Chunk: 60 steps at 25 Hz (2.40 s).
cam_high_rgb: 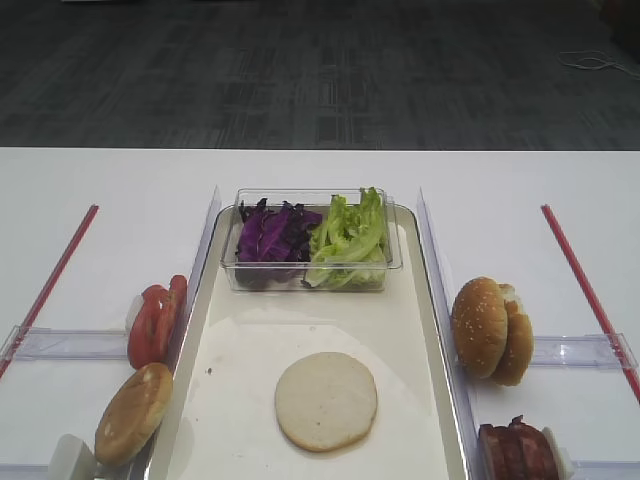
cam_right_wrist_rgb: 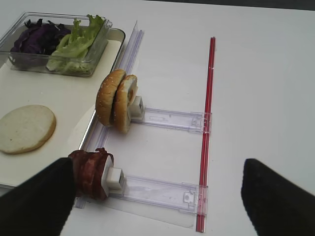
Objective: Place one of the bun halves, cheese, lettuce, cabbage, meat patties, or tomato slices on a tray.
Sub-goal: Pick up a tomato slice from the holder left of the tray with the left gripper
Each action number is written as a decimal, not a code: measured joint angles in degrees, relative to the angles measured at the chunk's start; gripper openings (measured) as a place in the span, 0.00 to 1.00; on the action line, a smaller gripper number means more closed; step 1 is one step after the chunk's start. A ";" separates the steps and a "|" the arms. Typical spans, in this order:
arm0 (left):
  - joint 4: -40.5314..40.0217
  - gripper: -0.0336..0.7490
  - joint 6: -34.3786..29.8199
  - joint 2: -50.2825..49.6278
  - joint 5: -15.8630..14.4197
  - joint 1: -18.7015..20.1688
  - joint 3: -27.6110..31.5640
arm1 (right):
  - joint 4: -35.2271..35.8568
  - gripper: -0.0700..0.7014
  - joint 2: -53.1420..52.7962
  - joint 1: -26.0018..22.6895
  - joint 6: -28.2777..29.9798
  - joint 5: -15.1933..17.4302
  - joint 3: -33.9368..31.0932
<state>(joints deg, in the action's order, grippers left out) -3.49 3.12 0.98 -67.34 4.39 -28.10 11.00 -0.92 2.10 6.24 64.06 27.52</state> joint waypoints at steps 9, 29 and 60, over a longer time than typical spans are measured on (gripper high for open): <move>0.00 0.67 0.00 0.00 0.00 0.00 0.00 | 0.00 0.96 0.00 0.00 0.00 0.00 0.00; 0.00 0.67 0.00 0.00 0.00 0.00 0.00 | 0.00 0.96 0.00 0.00 -0.07 0.00 0.00; 0.00 0.67 0.00 0.00 0.00 0.00 0.00 | 0.17 0.94 0.00 0.00 -0.14 0.00 0.00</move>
<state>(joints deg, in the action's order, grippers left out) -3.49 3.12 0.98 -67.34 4.39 -28.10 11.18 -0.92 2.10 6.11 64.06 27.52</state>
